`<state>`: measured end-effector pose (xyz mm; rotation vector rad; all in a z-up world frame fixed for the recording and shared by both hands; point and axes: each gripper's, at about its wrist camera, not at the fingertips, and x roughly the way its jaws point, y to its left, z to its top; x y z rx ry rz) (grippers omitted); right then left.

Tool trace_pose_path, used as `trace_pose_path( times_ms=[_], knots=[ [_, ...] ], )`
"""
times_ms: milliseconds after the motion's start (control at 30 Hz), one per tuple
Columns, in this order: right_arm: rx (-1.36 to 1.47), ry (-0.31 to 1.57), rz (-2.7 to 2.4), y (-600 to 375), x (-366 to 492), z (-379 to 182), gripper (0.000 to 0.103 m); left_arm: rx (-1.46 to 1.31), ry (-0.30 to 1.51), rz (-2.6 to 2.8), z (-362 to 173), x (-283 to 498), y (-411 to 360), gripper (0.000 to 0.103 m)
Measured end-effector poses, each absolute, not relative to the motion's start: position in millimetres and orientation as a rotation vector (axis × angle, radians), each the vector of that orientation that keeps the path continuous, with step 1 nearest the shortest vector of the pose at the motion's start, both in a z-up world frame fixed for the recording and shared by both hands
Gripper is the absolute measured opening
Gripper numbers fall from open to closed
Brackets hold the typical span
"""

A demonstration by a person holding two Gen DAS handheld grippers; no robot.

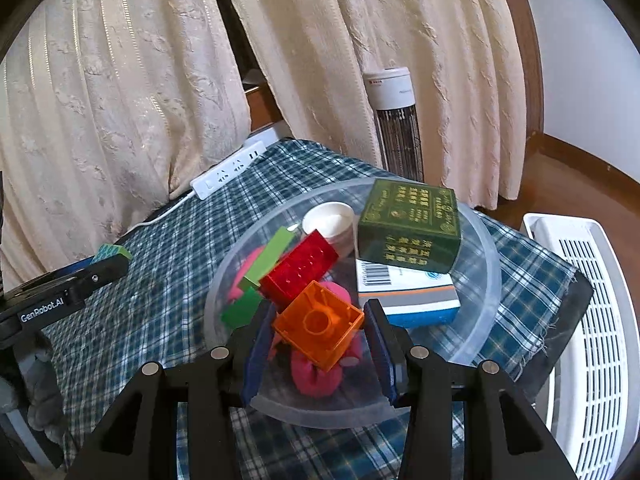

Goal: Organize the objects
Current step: 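Lower the orange brick into the bowl and open the right tool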

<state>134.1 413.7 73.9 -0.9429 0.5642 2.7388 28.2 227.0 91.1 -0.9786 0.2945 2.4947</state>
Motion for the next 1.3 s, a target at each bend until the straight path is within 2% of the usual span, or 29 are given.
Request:
trace_pose_path(
  times_ms=[1300],
  knots=[
    [-0.88,0.613,2.684,440.9,153.0,71.9,0.052,-0.984,0.354,2.413,84.5,39.6,259.9,0.063]
  ],
)
